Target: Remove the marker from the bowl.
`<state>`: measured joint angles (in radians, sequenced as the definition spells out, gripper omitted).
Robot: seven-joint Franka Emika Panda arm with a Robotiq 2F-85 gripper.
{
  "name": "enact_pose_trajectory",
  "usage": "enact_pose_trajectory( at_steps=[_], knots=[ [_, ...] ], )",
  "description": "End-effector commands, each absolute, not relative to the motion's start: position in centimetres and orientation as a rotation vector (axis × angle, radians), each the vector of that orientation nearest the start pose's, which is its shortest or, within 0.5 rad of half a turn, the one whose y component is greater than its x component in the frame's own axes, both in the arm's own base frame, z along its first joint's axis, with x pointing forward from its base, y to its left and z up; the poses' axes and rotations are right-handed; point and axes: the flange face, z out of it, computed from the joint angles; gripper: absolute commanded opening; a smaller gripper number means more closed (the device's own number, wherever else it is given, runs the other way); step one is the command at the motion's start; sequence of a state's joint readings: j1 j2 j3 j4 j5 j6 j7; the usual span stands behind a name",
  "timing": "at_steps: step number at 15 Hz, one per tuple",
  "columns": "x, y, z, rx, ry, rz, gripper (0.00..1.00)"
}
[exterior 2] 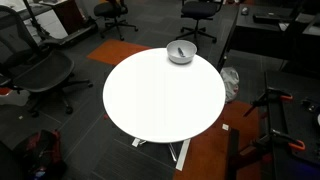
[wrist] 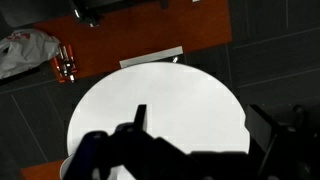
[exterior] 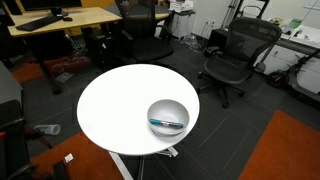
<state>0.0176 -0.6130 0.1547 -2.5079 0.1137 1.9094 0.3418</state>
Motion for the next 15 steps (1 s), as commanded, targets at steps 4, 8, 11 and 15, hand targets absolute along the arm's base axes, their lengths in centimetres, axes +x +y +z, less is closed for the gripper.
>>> enact_pose_trajectory(
  at_steps=[4,8,11,15],
  knots=[
    [36.0,7.4,48.7,-3.100,0.365,-0.008,1.00],
    [36.0,7.4,48.7,-3.100,0.364,-0.008,1.00],
    [37.5,6.7,48.6,-3.123,0.434,-0.067,1.00],
    [40.3,4.2,48.4,-3.121,0.582,-0.157,1.00]
  ],
)
